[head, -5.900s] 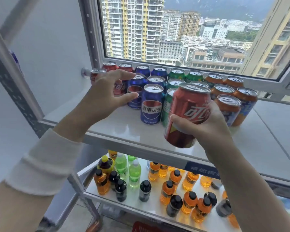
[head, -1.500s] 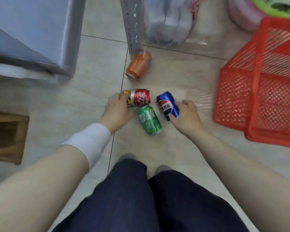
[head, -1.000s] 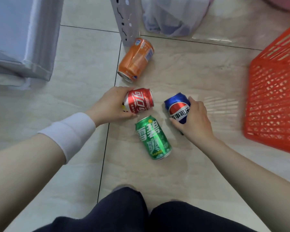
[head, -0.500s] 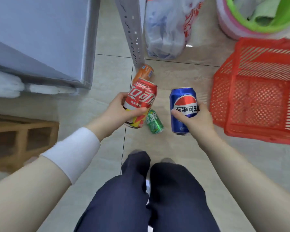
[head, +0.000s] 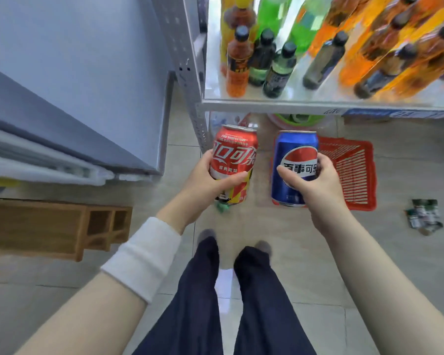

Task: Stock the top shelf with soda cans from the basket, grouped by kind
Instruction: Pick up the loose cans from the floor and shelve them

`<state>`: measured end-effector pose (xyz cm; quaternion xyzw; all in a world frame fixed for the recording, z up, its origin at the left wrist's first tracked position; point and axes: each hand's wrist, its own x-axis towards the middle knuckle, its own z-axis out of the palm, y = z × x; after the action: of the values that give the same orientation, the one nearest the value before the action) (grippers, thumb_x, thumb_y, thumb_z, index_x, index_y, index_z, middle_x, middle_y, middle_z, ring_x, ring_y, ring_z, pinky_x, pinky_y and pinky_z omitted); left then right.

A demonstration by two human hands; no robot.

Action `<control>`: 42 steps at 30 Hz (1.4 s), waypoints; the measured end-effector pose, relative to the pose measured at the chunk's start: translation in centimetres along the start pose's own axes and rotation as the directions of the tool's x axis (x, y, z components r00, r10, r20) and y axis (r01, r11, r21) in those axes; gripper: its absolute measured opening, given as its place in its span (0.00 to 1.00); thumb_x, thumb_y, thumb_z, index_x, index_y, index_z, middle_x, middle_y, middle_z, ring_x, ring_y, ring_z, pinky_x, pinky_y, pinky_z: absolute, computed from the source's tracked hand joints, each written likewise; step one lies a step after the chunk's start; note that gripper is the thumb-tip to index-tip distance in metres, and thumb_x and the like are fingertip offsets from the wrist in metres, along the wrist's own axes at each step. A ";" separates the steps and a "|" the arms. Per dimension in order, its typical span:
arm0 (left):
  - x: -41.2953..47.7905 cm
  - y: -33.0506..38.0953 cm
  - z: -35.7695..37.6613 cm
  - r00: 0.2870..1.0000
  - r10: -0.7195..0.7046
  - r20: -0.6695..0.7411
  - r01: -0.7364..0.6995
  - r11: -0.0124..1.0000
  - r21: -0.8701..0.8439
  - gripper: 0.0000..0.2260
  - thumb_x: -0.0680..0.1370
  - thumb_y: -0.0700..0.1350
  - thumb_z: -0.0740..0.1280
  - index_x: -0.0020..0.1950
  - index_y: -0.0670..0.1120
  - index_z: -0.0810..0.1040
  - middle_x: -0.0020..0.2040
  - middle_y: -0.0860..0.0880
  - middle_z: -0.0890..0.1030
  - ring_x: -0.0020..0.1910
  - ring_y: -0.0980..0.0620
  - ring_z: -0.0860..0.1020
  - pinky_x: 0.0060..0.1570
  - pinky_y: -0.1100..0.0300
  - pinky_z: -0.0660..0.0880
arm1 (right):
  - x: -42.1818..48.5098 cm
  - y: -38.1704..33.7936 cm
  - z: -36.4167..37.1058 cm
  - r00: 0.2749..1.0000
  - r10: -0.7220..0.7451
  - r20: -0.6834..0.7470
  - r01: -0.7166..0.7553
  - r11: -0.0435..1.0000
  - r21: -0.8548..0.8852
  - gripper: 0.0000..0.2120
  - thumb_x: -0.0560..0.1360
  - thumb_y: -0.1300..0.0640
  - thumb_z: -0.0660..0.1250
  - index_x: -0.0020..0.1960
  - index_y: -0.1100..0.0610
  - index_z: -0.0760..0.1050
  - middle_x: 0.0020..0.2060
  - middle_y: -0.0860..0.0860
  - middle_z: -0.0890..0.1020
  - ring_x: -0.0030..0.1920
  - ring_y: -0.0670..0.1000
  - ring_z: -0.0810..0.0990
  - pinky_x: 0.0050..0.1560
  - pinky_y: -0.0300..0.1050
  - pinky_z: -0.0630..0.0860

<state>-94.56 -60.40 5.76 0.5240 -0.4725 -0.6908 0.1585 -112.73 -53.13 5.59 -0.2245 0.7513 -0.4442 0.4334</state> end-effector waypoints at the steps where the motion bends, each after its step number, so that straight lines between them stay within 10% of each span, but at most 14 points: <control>1: -0.9 1.3 0.7 0.999 0.033 -0.014 -0.033 0.999 0.001 0.23 0.69 0.43 0.73 0.61 0.49 0.69 0.52 0.53 0.78 0.51 0.56 0.77 0.45 0.66 0.74 | -0.6 -1.1 -1.0 1.000 -0.018 -0.005 0.018 1.000 0.004 0.31 0.64 0.58 0.76 0.64 0.56 0.68 0.51 0.50 0.79 0.48 0.44 0.79 0.42 0.32 0.78; 5: -3.5 5.6 4.1 0.987 0.141 -0.071 -0.141 0.990 0.011 0.21 0.68 0.43 0.73 0.57 0.53 0.69 0.49 0.57 0.78 0.47 0.62 0.77 0.41 0.69 0.73 | -1.6 -5.4 -5.2 0.991 -0.132 -0.014 0.132 0.991 -0.009 0.33 0.63 0.56 0.77 0.63 0.58 0.68 0.53 0.53 0.79 0.52 0.49 0.80 0.52 0.43 0.78; 26: -6.3 30.7 10.2 0.707 0.692 -0.148 -0.652 0.718 0.244 0.32 0.64 0.42 0.77 0.62 0.54 0.64 0.52 0.59 0.77 0.50 0.66 0.75 0.48 0.69 0.71 | -1.2 -28.5 -17.8 0.752 -0.658 0.038 0.659 0.751 -0.040 0.34 0.64 0.61 0.76 0.64 0.53 0.64 0.50 0.45 0.76 0.49 0.41 0.76 0.39 0.26 0.72; 34: -2.6 37.1 9.5 0.626 0.760 -0.174 -0.661 0.636 0.398 0.32 0.63 0.43 0.77 0.62 0.49 0.64 0.53 0.55 0.75 0.52 0.58 0.76 0.53 0.62 0.74 | 3.6 -34.9 -18.5 0.690 -0.723 0.018 0.719 0.683 -0.128 0.36 0.58 0.55 0.79 0.60 0.52 0.63 0.55 0.51 0.77 0.55 0.50 0.77 0.55 0.45 0.76; 42: 1.4 40.7 8.8 0.572 0.785 -0.239 -0.576 0.592 0.564 0.32 0.63 0.46 0.78 0.60 0.48 0.64 0.53 0.56 0.75 0.54 0.56 0.76 0.56 0.59 0.74 | 9.5 -39.2 -16.9 0.596 -0.798 0.092 0.790 0.561 -0.249 0.38 0.56 0.52 0.80 0.59 0.55 0.63 0.52 0.48 0.75 0.56 0.49 0.77 0.54 0.41 0.75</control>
<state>-114.05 -77.63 38.34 0.4633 -0.7259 -0.3023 0.4086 -133.95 -71.77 38.99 -0.5866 0.6285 -0.4908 0.1417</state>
